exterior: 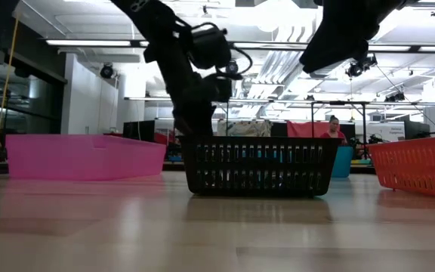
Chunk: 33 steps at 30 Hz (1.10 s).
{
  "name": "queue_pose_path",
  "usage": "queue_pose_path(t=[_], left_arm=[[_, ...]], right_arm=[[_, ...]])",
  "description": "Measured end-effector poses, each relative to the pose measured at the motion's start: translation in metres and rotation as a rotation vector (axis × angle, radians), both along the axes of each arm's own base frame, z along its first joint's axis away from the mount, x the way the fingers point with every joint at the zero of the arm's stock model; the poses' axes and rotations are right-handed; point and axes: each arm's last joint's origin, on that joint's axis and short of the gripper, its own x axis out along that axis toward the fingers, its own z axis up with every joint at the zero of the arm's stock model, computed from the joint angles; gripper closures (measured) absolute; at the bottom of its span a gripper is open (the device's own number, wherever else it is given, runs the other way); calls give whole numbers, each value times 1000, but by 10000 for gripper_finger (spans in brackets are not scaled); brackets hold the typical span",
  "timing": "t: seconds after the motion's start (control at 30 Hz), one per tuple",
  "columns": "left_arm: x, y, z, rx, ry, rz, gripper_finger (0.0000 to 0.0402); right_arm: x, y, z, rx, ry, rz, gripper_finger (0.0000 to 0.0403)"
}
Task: Sort Halloween decoration
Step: Put the orange spider toy into the pink bin
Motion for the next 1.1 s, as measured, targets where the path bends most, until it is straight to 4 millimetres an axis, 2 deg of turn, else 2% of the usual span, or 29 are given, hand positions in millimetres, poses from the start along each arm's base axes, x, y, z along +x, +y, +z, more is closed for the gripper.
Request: queue_pose_path(t=[0.3,0.47,0.77,0.93,1.1], left_arm=[[-1,-1,-35,-53,163,-11,240],[1,-1,-41,-65,166,-58,241],[4,5,-30,4,126,-67,242],[1,9,-29,73,178,-59,243],[1,8,-15,64,123,-65,243]], right_arm=[[1,-3,0,42,-21,-50,263],[1,-3,0,36,-21,-48,263],[1,-3,0,14,-10,-36,263],[1,-3,0,17,-12,-39,263],[1,-4,0,16,-11,-39,263]])
